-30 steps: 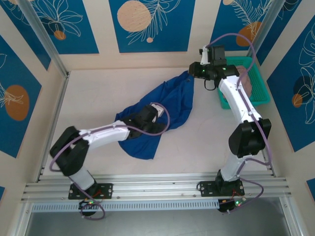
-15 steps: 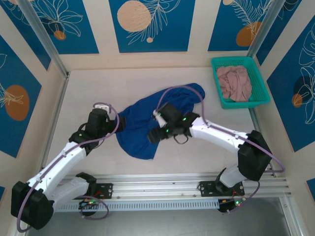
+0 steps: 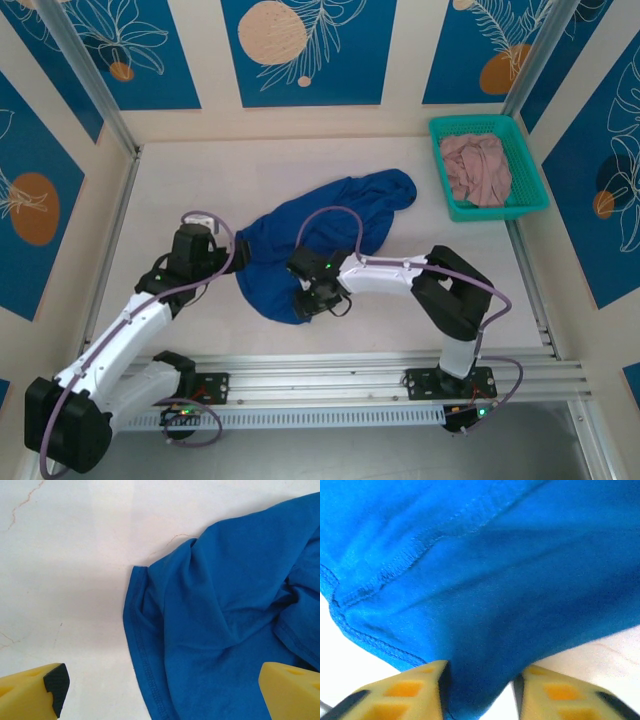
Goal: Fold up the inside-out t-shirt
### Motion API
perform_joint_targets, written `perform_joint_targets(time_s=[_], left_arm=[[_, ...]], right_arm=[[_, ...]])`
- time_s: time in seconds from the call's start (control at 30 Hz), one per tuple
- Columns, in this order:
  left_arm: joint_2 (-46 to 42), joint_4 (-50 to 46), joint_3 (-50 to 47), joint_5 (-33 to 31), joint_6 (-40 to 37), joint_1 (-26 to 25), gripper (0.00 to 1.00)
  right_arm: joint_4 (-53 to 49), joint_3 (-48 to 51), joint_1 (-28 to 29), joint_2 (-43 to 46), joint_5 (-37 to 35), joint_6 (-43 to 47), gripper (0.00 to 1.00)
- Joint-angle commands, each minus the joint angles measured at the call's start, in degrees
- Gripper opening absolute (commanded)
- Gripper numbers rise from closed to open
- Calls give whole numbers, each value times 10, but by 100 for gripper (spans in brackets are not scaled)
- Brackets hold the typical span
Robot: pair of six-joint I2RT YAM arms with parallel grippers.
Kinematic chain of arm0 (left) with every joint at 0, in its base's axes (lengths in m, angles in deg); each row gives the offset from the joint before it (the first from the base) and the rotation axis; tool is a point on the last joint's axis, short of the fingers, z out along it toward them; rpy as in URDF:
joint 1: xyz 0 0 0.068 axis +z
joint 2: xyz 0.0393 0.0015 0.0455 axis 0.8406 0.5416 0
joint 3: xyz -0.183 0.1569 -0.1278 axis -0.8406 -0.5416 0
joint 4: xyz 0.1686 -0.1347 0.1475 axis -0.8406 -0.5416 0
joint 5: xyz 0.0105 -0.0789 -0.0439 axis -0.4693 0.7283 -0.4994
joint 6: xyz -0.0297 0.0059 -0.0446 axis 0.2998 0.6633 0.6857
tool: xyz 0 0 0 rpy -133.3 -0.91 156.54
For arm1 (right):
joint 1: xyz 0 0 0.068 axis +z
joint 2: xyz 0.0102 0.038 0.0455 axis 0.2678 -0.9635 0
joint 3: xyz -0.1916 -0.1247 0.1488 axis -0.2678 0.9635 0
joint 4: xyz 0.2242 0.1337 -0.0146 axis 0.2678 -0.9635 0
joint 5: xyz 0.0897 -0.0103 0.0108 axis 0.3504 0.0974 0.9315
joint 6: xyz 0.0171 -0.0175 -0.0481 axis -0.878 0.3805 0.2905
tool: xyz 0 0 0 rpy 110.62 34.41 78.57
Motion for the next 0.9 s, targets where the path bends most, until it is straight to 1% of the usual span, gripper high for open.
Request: perform_joint_targets(time_s=[0.0,0.03,0.07,0.1,0.17,0.27,0.3,0.33,0.37,0.4,0.43,0.5,0.57,0.6,0.67,0.8,0.87], left_arm=[[-15,-14,-9,1,1,8,98],[-16,-15,-10,1,3,8,98],[-16,-17,-11,3,5,7,97],[-17,-19,-13,6,6,8,97],[-20,-18,-17,16,10,8,97],[-24,-12,-24,27,14,8,97],[-24,-10,-24,29,15,8,97],[-24,-10,-24,31,14,8,97],[-23,-10,-24,33,14,8,97],[-22,-10,-25,34,13,8,97],[-22,-11,-24,36,12,7,97],[-21,-11,-24,37,10,8,97],[-20,-13,-24,36,8,8,97],[-19,-12,-24,36,8,8,97],[-17,-13,-24,35,6,7,97],[-16,-15,-28,23,3,8,97],[-16,-15,-29,18,2,8,98]], right_arm=[[-16,-14,9,-2,-2,-6,14],[-28,-15,7,11,-13,-2,7],[-43,-14,2,31,-30,5,2],[-57,-9,-7,53,-41,9,0],[-82,12,-34,100,-43,9,0],[-97,66,-80,163,-19,3,0],[-100,84,-98,176,-5,2,3],[-102,97,-113,183,7,3,8],[-107,108,-127,185,17,6,16],[-115,112,-135,187,17,10,25],[-124,111,-138,189,9,15,32],[-134,98,-129,201,-20,25,44],[-127,83,-109,210,-33,31,49],[-120,76,-98,209,-33,32,50],[-100,58,-68,190,-28,29,50],[-61,17,-1,133,-29,29,39],[-38,-6,23,97,-17,30,37]])
